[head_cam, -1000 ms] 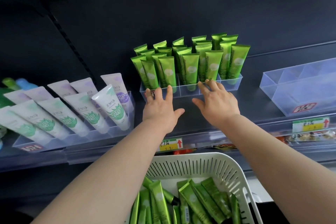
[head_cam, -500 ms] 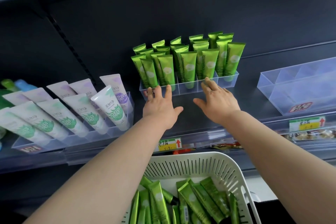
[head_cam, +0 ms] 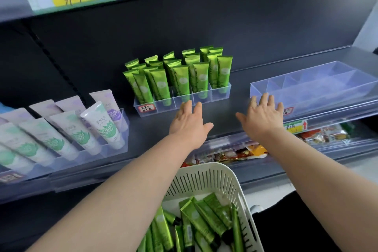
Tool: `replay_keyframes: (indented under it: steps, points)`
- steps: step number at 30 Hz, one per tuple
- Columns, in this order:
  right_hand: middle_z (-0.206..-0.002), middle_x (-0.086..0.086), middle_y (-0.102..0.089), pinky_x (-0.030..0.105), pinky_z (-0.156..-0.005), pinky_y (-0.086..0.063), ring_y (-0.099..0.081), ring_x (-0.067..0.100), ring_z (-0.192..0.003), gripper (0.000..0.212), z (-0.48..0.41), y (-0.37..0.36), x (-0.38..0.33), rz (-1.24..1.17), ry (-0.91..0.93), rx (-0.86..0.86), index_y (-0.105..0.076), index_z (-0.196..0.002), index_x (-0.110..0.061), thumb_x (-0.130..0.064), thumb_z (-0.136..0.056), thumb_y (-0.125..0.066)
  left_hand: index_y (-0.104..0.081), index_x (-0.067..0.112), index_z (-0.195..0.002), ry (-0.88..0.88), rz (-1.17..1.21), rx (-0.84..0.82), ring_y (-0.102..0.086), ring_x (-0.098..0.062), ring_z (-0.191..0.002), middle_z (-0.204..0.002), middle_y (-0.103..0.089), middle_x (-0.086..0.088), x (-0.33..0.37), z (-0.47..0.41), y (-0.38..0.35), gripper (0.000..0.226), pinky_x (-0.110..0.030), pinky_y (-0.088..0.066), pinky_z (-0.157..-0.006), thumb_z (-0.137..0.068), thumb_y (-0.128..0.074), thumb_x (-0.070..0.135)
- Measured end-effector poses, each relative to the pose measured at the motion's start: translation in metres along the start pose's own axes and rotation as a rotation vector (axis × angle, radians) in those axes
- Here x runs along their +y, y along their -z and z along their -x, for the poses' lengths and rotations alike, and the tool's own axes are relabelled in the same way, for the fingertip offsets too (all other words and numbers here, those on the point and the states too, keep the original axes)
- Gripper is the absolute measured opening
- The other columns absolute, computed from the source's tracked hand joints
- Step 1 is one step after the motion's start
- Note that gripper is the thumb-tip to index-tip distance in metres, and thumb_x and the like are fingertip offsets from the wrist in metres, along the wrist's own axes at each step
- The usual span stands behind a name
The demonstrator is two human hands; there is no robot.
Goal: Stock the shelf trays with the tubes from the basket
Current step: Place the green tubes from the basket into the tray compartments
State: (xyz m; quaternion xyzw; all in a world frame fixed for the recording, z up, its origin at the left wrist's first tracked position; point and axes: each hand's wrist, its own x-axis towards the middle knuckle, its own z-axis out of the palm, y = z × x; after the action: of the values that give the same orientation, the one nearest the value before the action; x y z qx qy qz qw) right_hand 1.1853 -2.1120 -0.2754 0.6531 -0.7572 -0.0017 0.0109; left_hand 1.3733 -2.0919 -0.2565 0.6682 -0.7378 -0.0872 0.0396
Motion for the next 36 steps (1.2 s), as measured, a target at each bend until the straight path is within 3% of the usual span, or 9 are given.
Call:
replay_keyframes:
  steps: [5,10,15,20,23,26,29,33,36]
  points:
    - [-0.137,0.019,-0.042,0.048,-0.1,-0.034,-0.037,0.037,-0.128,0.058,0.006,0.012,-0.003,-0.058,0.025,0.039,-0.039,-0.136,-0.005,-0.048,-0.098,-0.033,-0.007,0.017,-0.154,-0.009,-0.018,-0.012,-0.003,-0.027,-0.149,-0.161,-0.002,-0.009,-0.003,0.008,0.006,0.075,-0.043,-0.017,-0.118,-0.098,-0.049,0.043]
    - [-0.121,0.017,-0.054,0.042,-0.087,-0.04,-0.045,0.037,-0.115,0.037,0.021,0.022,-0.031,-0.217,0.147,0.038,-0.052,-0.119,-0.004,-0.031,-0.098,-0.04,-0.009,0.015,-0.153,0.037,-0.027,0.004,-0.014,-0.029,-0.147,-0.159,-0.006,-0.009,-0.02,0.021,0.009,0.076,-0.041,-0.024,-0.114,-0.095,-0.056,0.032]
    - [-0.143,0.012,-0.046,0.041,-0.093,-0.044,-0.045,0.033,-0.126,0.045,0.037,0.027,-0.067,-0.498,0.36,0.032,-0.04,-0.142,-0.007,-0.01,-0.097,-0.039,-0.01,0.016,-0.153,0.086,-0.015,0.012,-0.016,-0.028,-0.146,-0.159,-0.006,-0.008,-0.037,0.032,0.017,0.075,-0.04,-0.027,-0.112,-0.095,-0.056,0.026]
    - [-0.148,0.006,-0.041,0.04,-0.099,-0.04,-0.043,0.029,-0.131,0.047,0.04,0.023,-0.053,-0.372,0.365,0.109,-0.037,-0.145,-0.013,-0.02,-0.099,-0.041,-0.013,0.016,-0.153,0.057,0.0,0.021,-0.016,-0.028,-0.146,-0.159,-0.008,-0.007,-0.034,0.035,0.023,0.071,-0.041,-0.027,-0.113,-0.097,-0.055,0.029]
    - [-0.153,0.008,-0.031,0.042,-0.113,-0.024,-0.022,0.025,-0.144,0.05,0.04,0.016,-0.032,-0.23,0.298,0.116,-0.033,-0.145,-0.011,-0.032,-0.1,-0.038,-0.014,0.018,-0.154,-0.064,0.0,0.001,-0.016,-0.026,-0.146,-0.16,-0.011,-0.004,-0.018,0.033,0.019,0.069,-0.042,-0.024,-0.114,-0.098,-0.052,0.032]
    - [-0.157,0.009,-0.019,0.048,-0.117,-0.014,-0.008,0.026,-0.147,0.057,0.041,0.01,-0.015,-0.141,0.201,0.047,-0.024,-0.149,-0.013,-0.04,-0.1,-0.034,-0.013,0.019,-0.154,-0.201,-0.062,-0.066,-0.011,-0.024,-0.148,-0.162,-0.01,-0.003,0.0,0.031,0.011,0.069,-0.046,-0.015,-0.119,-0.099,-0.049,0.036]
    - [-0.154,0.007,-0.025,0.051,-0.113,-0.019,-0.015,0.026,-0.144,0.054,0.045,0.007,-0.009,-0.134,0.171,0.017,-0.028,-0.147,-0.016,-0.04,-0.099,-0.035,-0.015,0.018,-0.154,-0.237,-0.112,-0.095,-0.009,-0.022,-0.149,-0.16,-0.017,-0.004,0.003,0.03,0.004,0.066,-0.048,-0.01,-0.12,-0.099,-0.048,0.036]
    - [-0.144,0.004,-0.041,0.047,-0.103,-0.031,-0.035,0.025,-0.133,0.045,0.051,0.009,-0.016,-0.122,0.208,0.045,-0.041,-0.138,-0.018,-0.039,-0.099,-0.036,-0.032,0.016,-0.146,-0.237,-0.226,-0.06,-0.023,-0.024,-0.144,-0.151,-0.034,-0.006,-0.009,0.034,0.007,0.057,-0.044,-0.013,-0.12,-0.098,-0.05,0.039]
    - [-0.14,0.001,-0.046,0.046,-0.103,-0.03,-0.04,0.023,-0.13,0.045,0.056,0.011,-0.03,-0.138,0.258,0.063,-0.039,-0.14,-0.019,-0.037,-0.1,-0.036,-0.041,0.016,-0.14,-0.173,-0.245,-0.045,-0.032,-0.026,-0.138,-0.145,-0.041,-0.007,-0.024,0.038,0.013,0.051,-0.043,-0.018,-0.119,-0.097,-0.049,0.042]
